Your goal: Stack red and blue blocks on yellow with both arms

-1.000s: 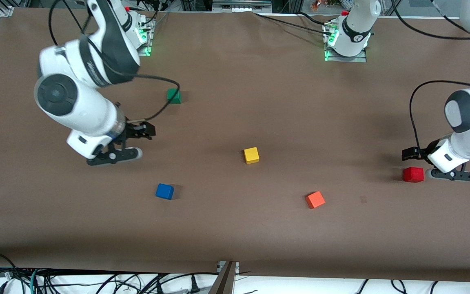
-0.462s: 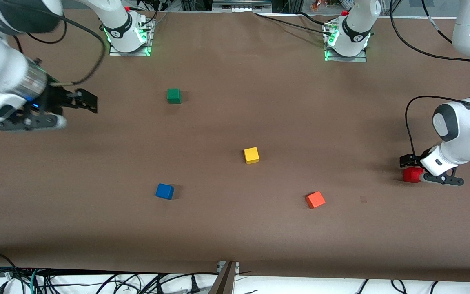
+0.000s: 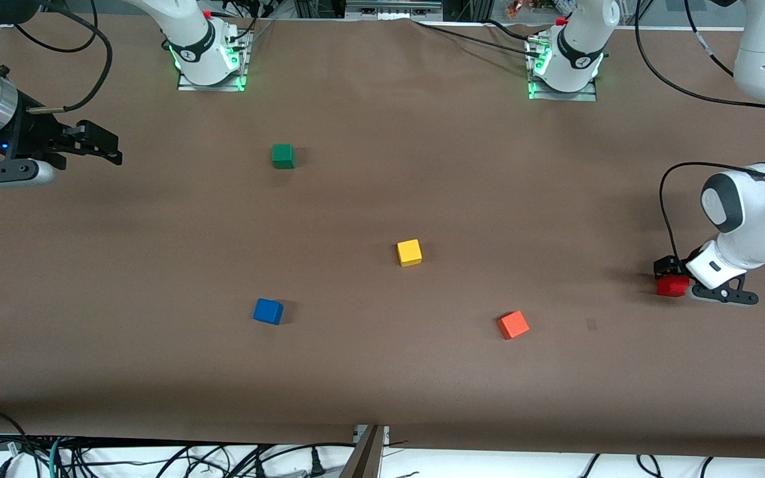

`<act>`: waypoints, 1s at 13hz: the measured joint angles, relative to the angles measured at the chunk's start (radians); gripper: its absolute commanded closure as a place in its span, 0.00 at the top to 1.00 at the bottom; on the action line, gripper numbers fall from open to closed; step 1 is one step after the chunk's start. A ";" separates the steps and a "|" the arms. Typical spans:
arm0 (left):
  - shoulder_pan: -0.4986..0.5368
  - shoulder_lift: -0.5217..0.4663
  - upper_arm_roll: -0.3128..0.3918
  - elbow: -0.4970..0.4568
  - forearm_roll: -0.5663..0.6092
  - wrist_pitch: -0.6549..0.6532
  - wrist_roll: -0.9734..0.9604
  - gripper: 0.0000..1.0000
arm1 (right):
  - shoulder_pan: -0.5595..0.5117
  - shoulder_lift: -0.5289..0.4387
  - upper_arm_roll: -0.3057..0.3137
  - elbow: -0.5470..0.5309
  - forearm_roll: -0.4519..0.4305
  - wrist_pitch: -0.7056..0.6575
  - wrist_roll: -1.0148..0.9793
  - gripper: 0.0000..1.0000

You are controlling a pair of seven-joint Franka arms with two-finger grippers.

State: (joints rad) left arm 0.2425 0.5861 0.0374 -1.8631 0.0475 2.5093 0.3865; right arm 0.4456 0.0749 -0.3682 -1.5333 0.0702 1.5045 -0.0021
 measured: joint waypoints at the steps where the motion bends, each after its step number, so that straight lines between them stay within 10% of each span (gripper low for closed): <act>1: 0.000 0.003 0.001 0.000 0.000 0.002 0.000 1.00 | -0.018 0.000 0.018 -0.001 -0.005 0.001 -0.001 1.00; 5: 0.012 0.017 0.003 0.001 0.000 0.004 0.000 0.03 | -0.227 0.000 0.259 -0.001 -0.045 0.016 -0.005 1.00; 13: -0.051 0.016 -0.034 0.068 -0.012 0.003 -0.055 0.00 | -0.229 0.022 0.278 -0.001 -0.047 0.025 -0.004 1.00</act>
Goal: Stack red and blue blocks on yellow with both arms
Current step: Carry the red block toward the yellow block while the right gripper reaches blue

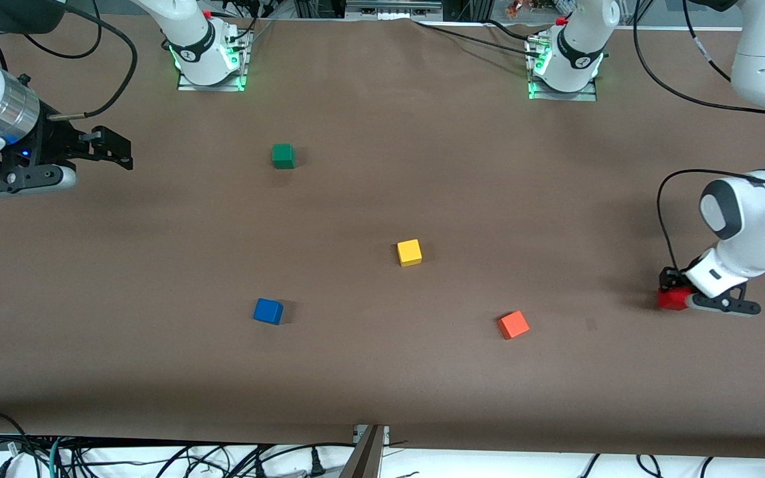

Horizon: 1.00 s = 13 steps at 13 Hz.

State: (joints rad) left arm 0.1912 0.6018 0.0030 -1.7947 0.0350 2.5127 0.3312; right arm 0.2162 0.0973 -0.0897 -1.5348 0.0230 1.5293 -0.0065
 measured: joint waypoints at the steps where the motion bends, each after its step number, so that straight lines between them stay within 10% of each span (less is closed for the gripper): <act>1: -0.028 -0.006 -0.026 0.005 -0.002 -0.008 -0.058 0.00 | 0.000 0.010 0.001 0.001 0.000 0.008 0.000 1.00; 13: -0.531 -0.028 -0.238 0.160 0.000 -0.253 -1.112 0.00 | 0.089 0.642 0.040 0.418 0.073 0.350 0.206 1.00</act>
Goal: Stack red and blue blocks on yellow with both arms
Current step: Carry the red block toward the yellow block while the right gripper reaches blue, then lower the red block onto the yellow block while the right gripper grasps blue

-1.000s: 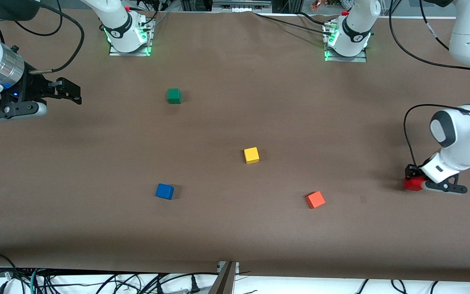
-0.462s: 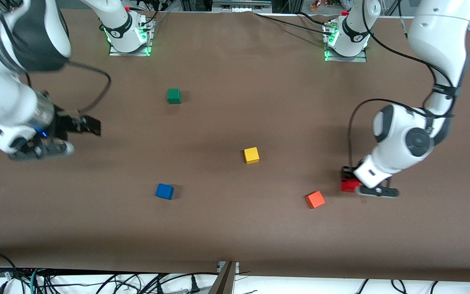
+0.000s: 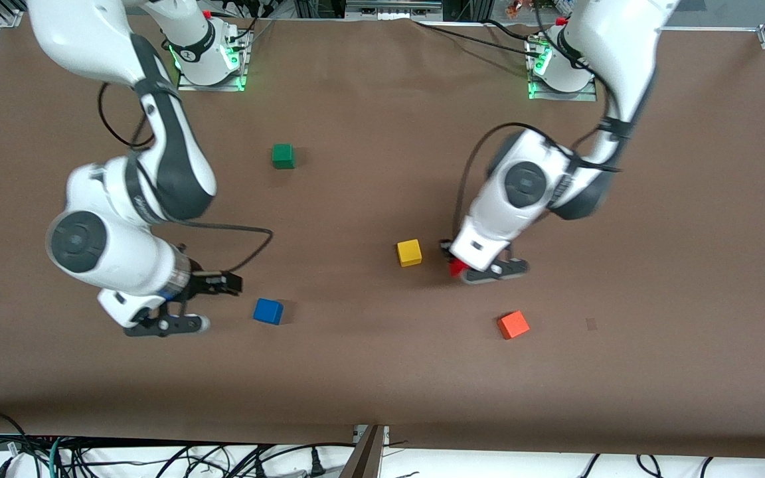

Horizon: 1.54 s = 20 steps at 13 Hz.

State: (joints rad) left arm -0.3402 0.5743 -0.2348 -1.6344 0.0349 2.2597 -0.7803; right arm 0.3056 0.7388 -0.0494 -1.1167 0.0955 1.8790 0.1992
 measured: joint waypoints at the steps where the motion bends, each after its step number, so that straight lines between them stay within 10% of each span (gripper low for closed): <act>1: -0.041 0.021 0.001 0.020 0.000 0.000 -0.046 0.00 | 0.001 0.030 0.003 0.003 0.017 0.045 0.017 0.99; 14: -0.156 0.132 0.013 0.109 0.049 -0.028 -0.156 0.00 | 0.012 0.259 0.034 0.014 0.036 0.353 0.079 0.95; 20: -0.156 0.134 0.018 0.123 0.067 -0.045 -0.165 0.00 | 0.008 0.264 0.034 0.004 0.039 0.307 0.121 0.35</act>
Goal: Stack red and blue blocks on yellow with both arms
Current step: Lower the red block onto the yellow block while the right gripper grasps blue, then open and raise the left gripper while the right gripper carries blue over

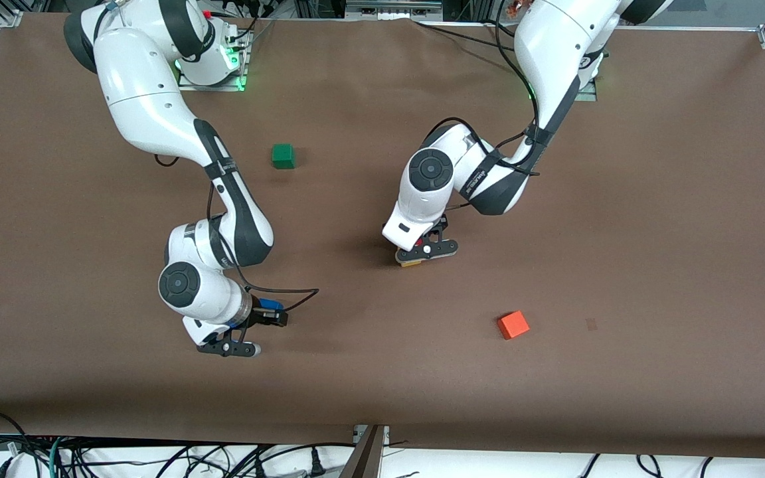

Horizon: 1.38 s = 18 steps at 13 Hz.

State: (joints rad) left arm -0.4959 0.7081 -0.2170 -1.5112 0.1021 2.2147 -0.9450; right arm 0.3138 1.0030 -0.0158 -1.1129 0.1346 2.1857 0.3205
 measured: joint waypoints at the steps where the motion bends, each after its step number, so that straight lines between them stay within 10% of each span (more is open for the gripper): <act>1: 0.000 0.002 0.000 0.000 0.000 0.000 -0.005 0.00 | -0.001 -0.002 -0.001 0.003 0.000 -0.013 0.001 0.35; 12: -0.022 0.042 0.011 0.070 0.015 -0.060 -0.012 0.02 | 0.120 -0.167 0.020 0.028 0.000 -0.297 0.109 0.37; 13: -0.022 0.044 0.011 0.072 0.015 -0.060 -0.012 0.66 | 0.128 -0.169 0.020 0.032 0.000 -0.307 0.114 0.37; 14: -0.022 0.045 0.012 0.073 0.015 -0.060 -0.012 1.00 | 0.129 -0.172 0.018 0.041 0.000 -0.327 0.115 0.37; 18: -0.022 0.045 0.015 0.096 0.015 -0.071 -0.031 1.00 | 0.104 -0.181 0.010 0.052 0.000 -0.357 0.111 0.38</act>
State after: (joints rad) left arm -0.5174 0.7527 -0.2017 -1.4151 0.1169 2.1435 -0.9759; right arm 0.4182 0.8216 -0.0059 -1.0608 0.1349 1.8286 0.4319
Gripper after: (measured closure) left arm 0.097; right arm 0.436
